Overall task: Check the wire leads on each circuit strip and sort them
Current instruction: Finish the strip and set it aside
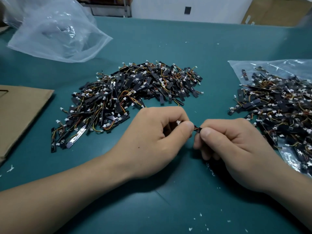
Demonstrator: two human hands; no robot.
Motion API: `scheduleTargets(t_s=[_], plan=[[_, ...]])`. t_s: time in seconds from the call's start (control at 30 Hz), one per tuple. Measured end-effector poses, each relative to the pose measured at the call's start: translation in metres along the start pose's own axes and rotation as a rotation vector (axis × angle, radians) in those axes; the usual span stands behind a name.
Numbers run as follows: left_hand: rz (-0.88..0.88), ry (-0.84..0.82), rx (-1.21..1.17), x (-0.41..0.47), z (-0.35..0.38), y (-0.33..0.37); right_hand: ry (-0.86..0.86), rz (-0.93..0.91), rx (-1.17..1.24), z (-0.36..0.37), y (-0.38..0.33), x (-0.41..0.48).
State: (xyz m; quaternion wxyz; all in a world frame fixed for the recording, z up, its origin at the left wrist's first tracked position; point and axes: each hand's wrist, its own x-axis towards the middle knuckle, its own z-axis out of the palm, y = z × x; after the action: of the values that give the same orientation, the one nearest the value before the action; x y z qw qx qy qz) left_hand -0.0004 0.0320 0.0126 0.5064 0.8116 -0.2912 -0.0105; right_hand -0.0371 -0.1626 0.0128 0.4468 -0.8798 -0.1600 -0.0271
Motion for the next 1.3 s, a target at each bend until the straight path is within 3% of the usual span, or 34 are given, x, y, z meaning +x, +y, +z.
scheduleTargets(t_s=[1.3], plan=[[-0.027, -0.036, -0.038, 0.0014, 0.0003, -0.0019, 0.004, -0.029, 0.005, 0.0002, 0.0015, -0.0008]])
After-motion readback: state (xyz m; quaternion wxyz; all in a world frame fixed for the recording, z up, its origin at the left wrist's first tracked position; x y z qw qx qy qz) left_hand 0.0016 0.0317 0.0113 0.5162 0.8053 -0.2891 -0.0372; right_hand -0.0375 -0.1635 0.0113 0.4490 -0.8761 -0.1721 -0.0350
